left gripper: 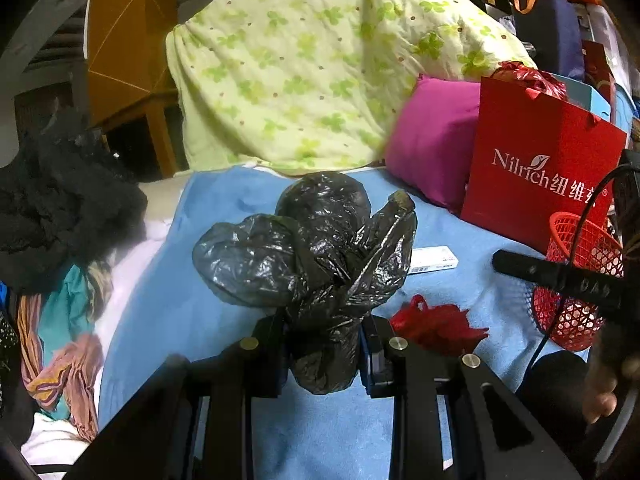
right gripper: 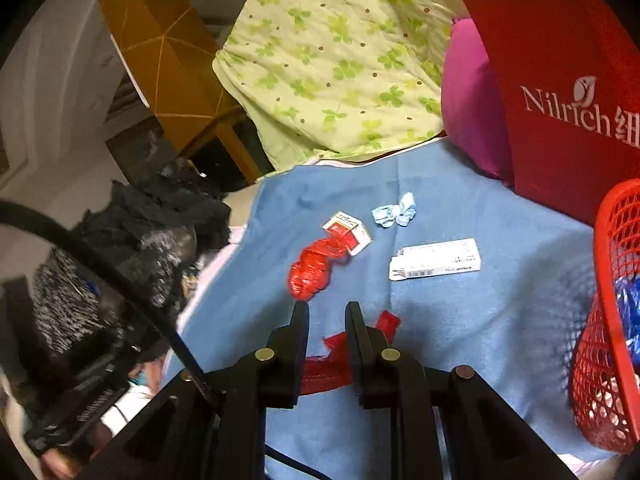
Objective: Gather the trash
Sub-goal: 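Lift the black bag with the left gripper while the right holds the red ribbon, then carry the black bag and red ribbon in both grippers over the red mesh basket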
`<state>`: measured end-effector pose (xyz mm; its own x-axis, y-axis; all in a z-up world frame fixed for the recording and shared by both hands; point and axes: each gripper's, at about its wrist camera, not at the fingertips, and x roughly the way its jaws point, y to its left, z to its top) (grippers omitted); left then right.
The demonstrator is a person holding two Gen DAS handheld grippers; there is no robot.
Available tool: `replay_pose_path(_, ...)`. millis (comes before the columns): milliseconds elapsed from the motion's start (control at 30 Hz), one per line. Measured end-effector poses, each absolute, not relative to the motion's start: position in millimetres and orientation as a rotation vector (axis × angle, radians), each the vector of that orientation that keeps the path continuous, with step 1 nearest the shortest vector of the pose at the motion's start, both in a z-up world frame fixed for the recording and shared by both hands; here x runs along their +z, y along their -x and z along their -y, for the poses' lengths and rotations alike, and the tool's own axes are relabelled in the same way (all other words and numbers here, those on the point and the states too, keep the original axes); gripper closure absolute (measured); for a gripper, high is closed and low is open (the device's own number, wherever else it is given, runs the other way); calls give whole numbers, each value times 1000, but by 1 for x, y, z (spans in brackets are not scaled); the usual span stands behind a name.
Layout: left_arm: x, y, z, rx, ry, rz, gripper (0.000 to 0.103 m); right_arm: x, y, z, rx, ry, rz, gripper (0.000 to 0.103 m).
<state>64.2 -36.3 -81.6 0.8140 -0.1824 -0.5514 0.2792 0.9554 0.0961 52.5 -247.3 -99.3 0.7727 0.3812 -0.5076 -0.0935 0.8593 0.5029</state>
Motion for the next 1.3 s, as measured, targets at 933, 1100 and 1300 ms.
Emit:
replay_pose_path(933,-88,-66,14,-218,-143,-609,74,-171,-110,213,252,-325,-949,91)
replay_pose_path(1100,-74,-61,28,-248,-157,-581,74,-102,-65,240,277,-369,-759,91)
replay_pose_path(1300,-41,-49,63,-380,-166,-521,74,-31,-18,281,225,-394,-577,91)
